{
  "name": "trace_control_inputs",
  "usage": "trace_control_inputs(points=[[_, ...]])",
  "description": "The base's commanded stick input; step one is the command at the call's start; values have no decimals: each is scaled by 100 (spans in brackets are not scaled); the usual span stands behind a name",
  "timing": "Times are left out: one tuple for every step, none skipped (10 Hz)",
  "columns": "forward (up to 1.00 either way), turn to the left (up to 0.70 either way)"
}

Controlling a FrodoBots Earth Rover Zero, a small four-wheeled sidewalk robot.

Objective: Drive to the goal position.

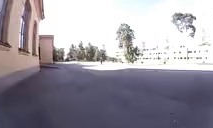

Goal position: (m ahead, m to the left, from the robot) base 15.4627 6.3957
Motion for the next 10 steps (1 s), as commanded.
trace_control_inputs(points=[[70,0],[70,0],[70,0],[70,0],[70,0],[70,0],[70,0],[70,0],[70,0],[70,0]])
